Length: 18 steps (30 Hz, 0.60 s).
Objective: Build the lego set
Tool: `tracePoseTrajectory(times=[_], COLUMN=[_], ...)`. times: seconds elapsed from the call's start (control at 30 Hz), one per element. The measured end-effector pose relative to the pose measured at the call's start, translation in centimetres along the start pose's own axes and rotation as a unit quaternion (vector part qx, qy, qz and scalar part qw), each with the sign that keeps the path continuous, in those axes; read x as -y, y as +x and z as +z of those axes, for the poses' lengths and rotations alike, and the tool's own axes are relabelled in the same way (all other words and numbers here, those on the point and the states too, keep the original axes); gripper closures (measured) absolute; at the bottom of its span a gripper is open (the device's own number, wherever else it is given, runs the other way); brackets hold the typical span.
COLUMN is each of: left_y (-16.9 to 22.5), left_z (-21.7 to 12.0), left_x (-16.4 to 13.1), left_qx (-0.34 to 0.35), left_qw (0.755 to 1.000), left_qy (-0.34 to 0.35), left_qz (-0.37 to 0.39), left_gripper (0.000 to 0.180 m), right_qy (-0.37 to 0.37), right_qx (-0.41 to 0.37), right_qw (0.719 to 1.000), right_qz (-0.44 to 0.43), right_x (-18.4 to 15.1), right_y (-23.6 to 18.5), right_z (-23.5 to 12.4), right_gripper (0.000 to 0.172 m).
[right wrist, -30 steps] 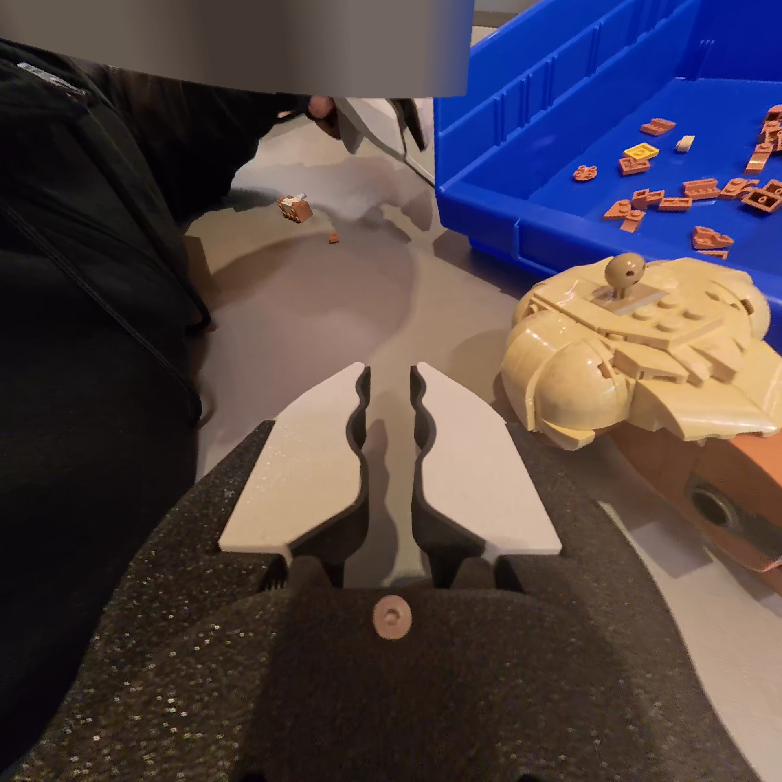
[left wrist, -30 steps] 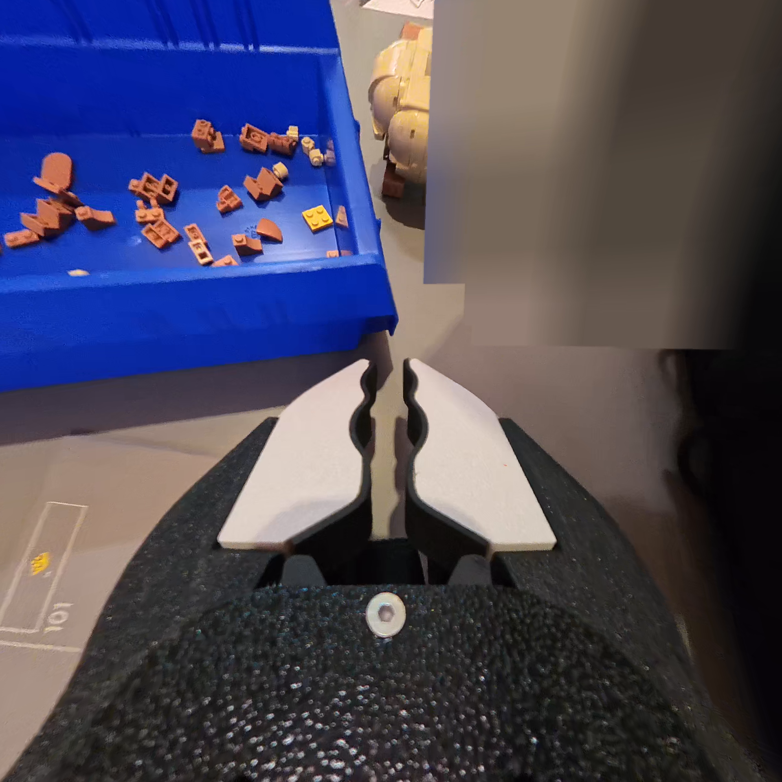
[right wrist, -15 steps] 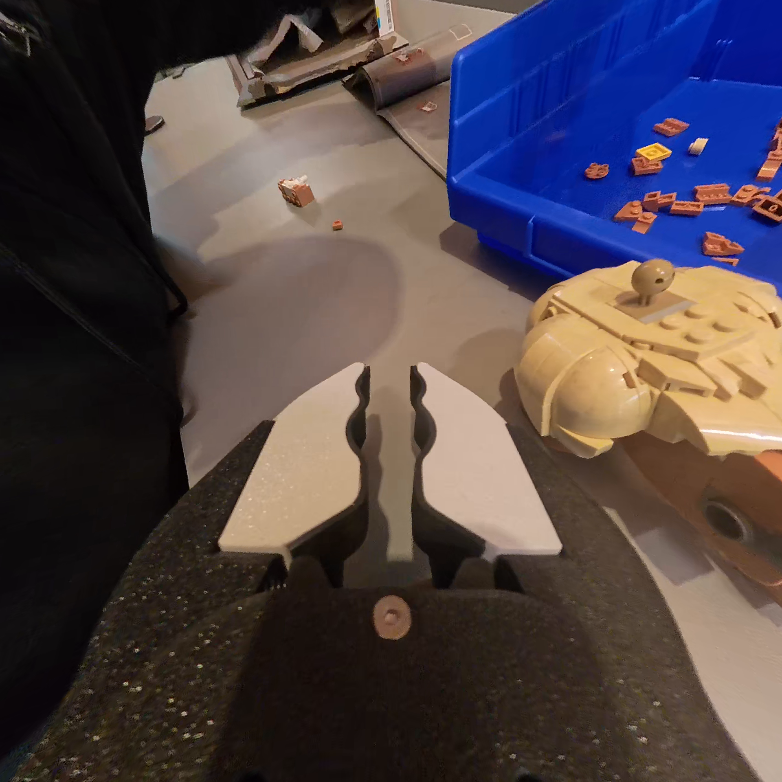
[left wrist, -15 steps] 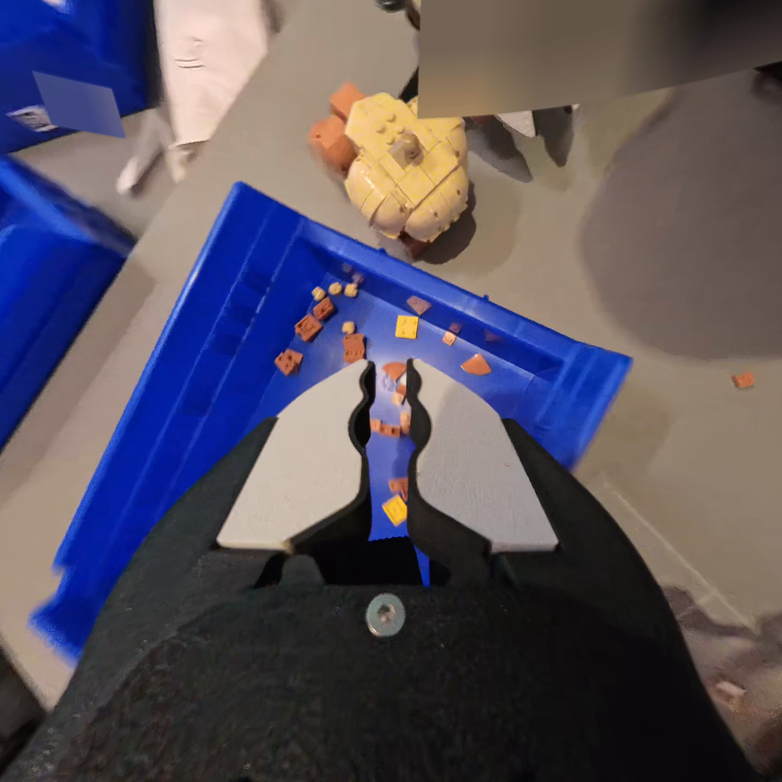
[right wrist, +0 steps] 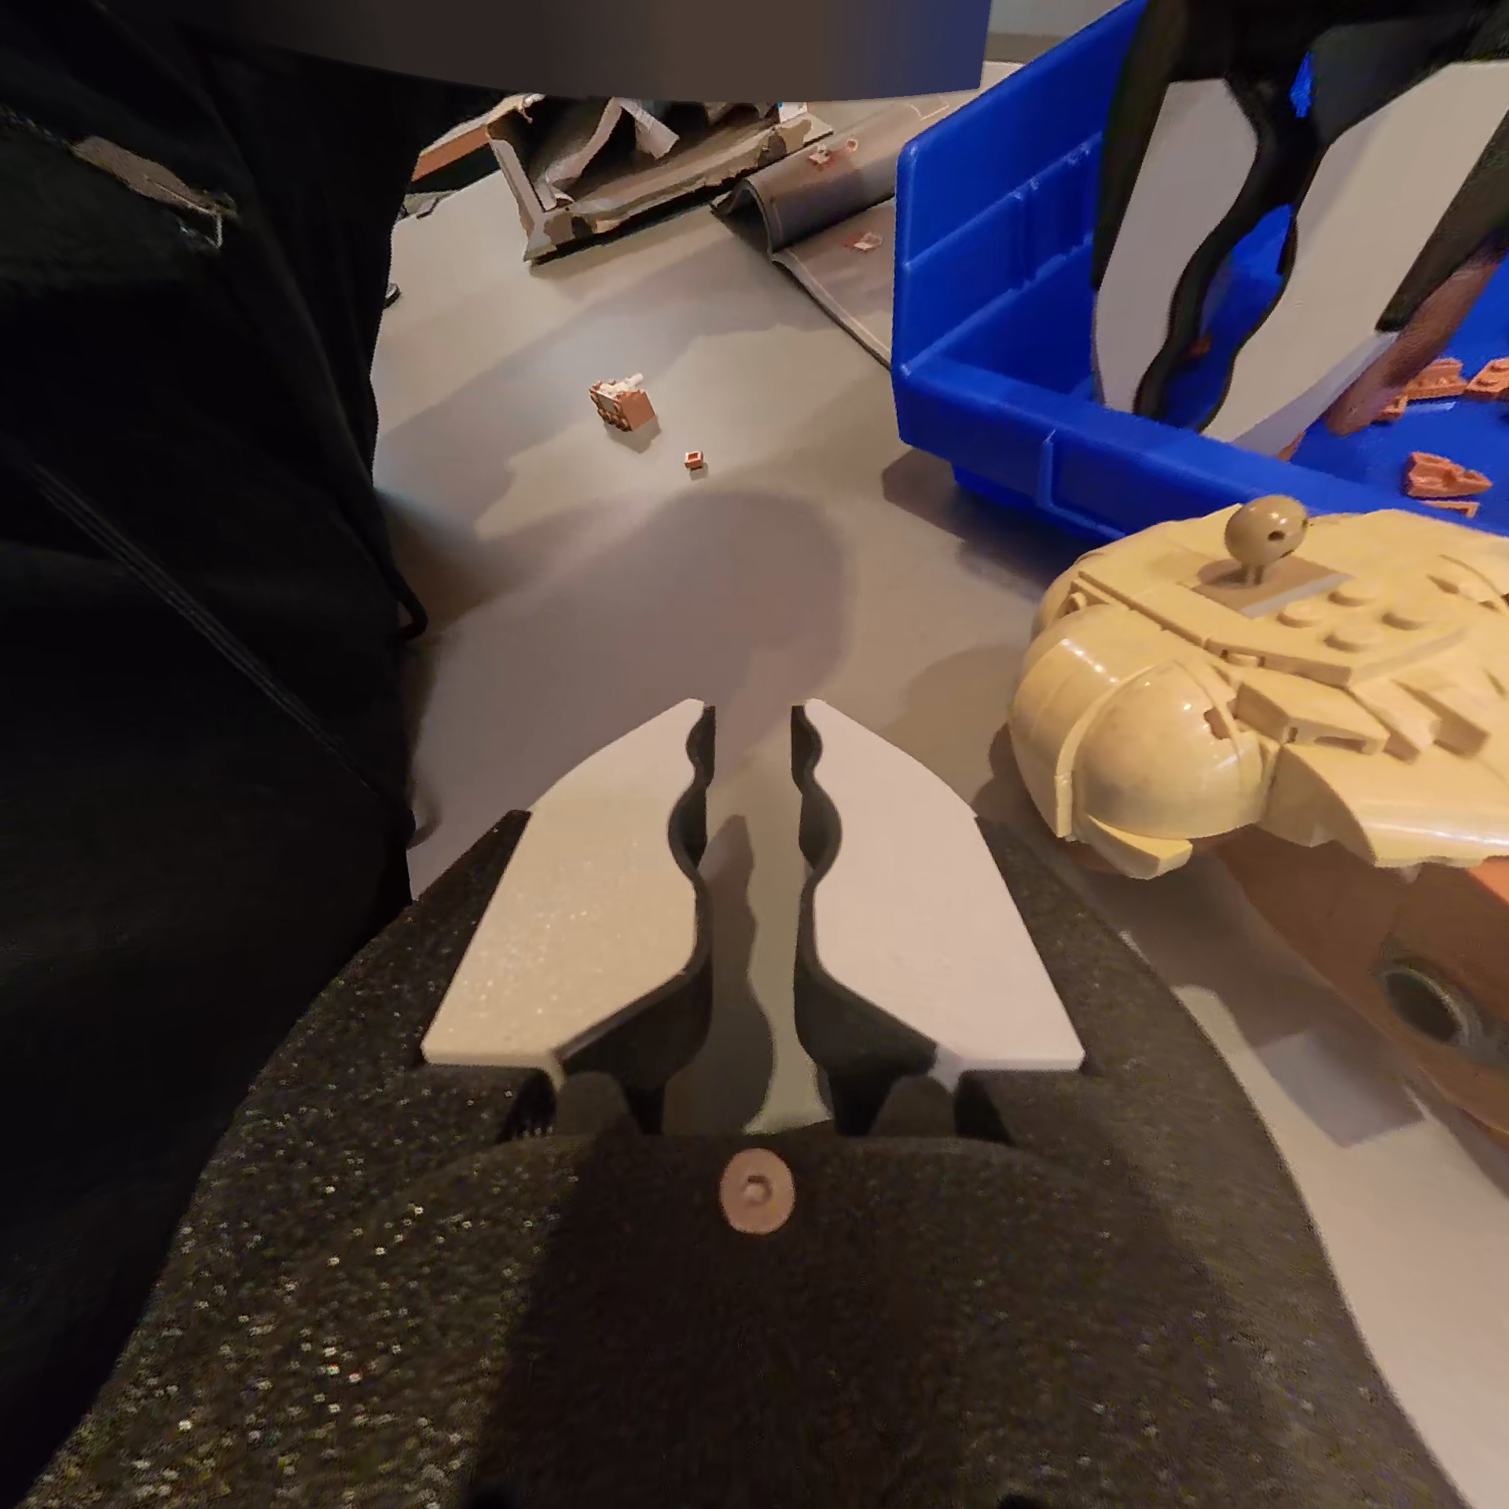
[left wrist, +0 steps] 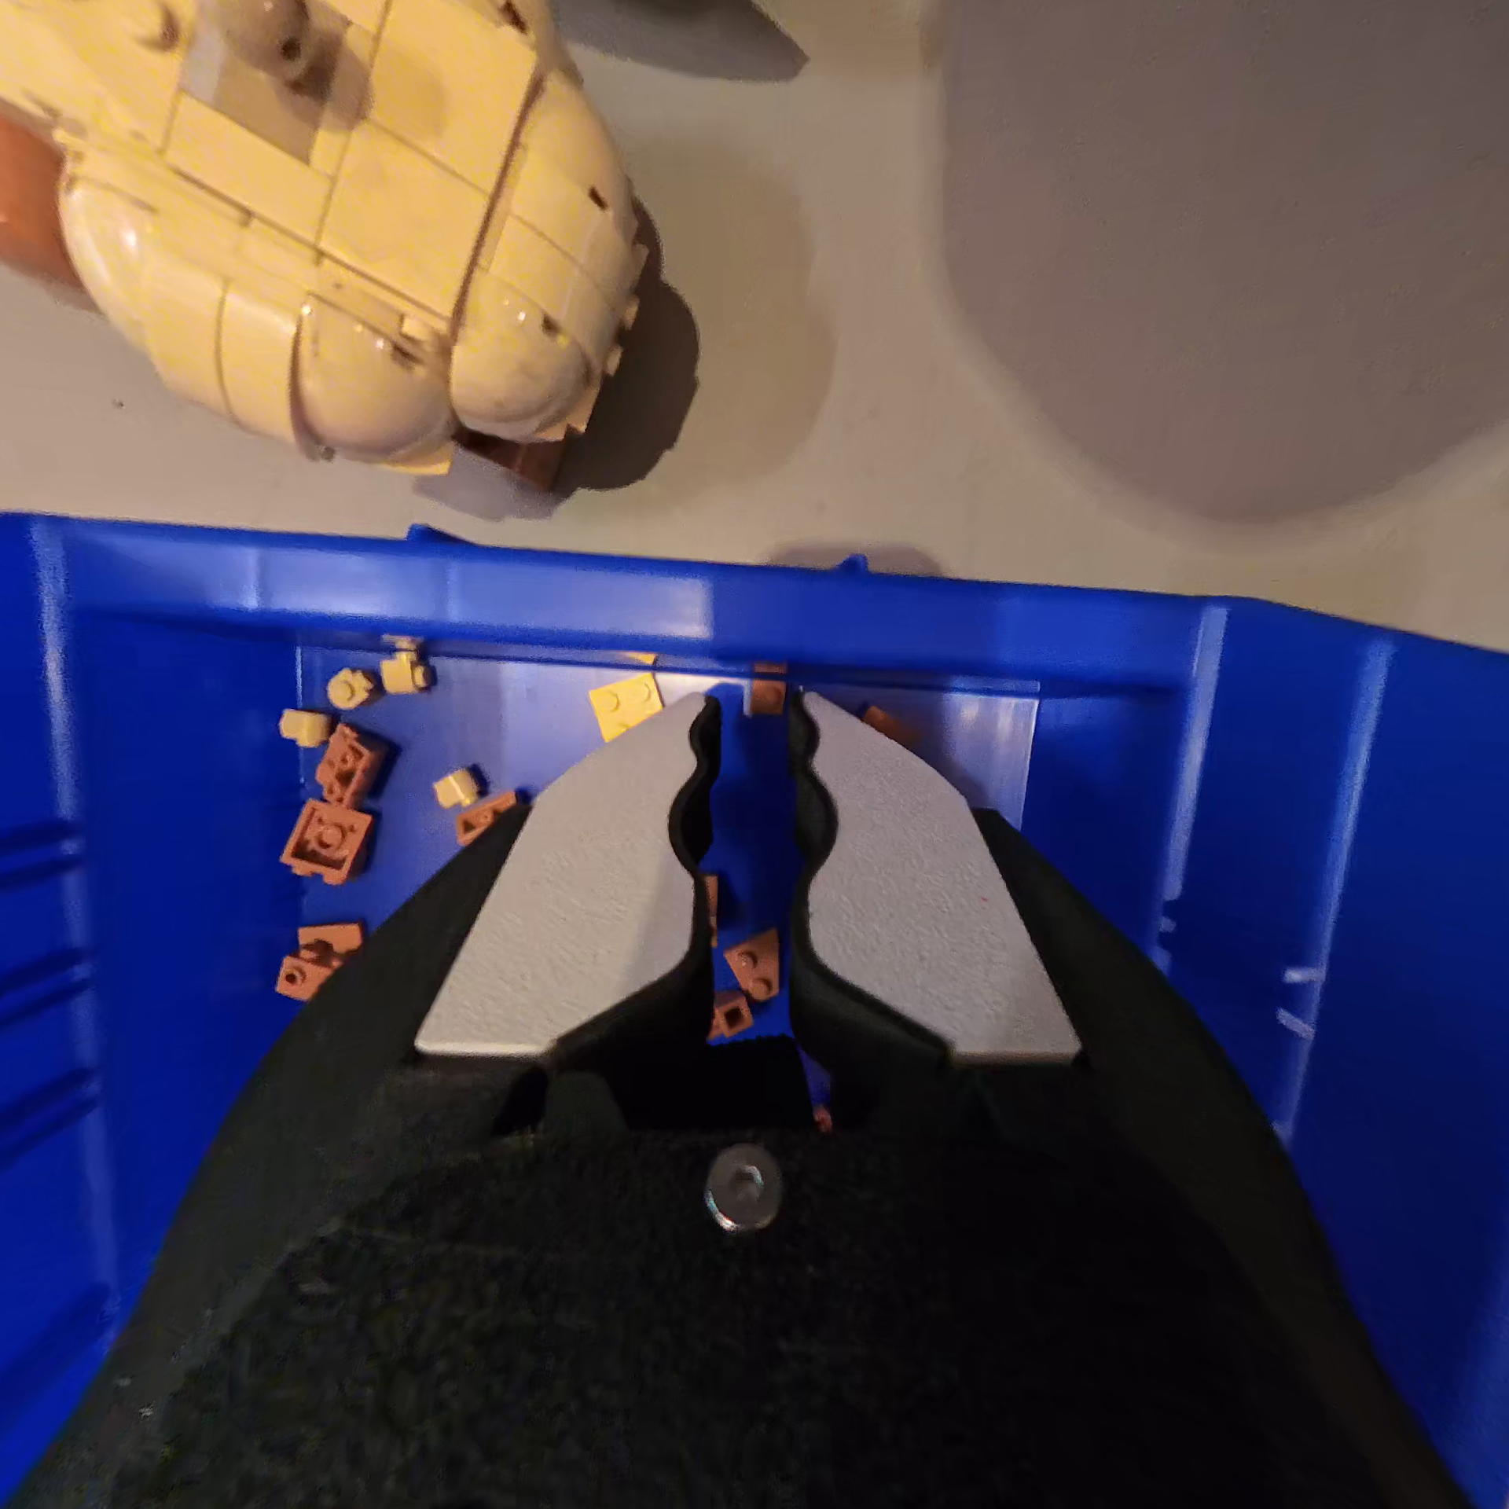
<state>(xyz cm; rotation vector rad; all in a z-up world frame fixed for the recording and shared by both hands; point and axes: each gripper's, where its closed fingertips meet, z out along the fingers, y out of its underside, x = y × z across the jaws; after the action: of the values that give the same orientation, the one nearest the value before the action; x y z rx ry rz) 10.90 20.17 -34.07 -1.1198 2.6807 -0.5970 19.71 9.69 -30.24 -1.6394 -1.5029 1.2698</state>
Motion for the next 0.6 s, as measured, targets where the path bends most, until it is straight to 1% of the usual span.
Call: tracePoseTrajectory(times=[0.13, 0.27, 0.3, 0.4, 0.5, 0.6], left_y=[0.1, 0.1, 0.3, 0.4, -0.5, -1.8], left_z=[0.9, 1.2, 1.2, 1.2, 0.3, -3.7], left_x=[-0.4, -0.3, -0.3, -0.4, -0.6, 0.6], left_qx=[-0.011, -0.022, -0.025, -0.028, 0.015, 0.092], left_qw=[1.0, 0.999, 0.999, 0.999, 0.999, 0.992], left_qy=[-0.022, -0.022, -0.023, -0.023, -0.035, 0.0], left_qz=[0.015, 0.016, 0.013, -0.003, -0.028, -0.083], left_gripper=[0.165, 0.17, 0.172, 0.172, 0.173, 0.173], right_qy=[0.003, 0.005, 0.005, 0.004, 0.002, 0.002], right_qx=[-0.007, -0.015, -0.016, -0.018, -0.022, -0.031], right_qw=[1.0, 1.0, 1.0, 1.0, 1.0, 1.0], right_qz=[-0.004, -0.007, -0.007, -0.007, -0.007, -0.007], right_x=[0.0, 0.1, 0.1, 0.0, 0.0, 0.0], right_y=[0.1, 0.2, 0.2, 0.2, 0.3, 0.5], right_z=[-0.1, -0.1, -0.1, -0.1, -0.1, -0.1], right_gripper=[0.154, 0.154, 0.154, 0.154, 0.154, 0.154])
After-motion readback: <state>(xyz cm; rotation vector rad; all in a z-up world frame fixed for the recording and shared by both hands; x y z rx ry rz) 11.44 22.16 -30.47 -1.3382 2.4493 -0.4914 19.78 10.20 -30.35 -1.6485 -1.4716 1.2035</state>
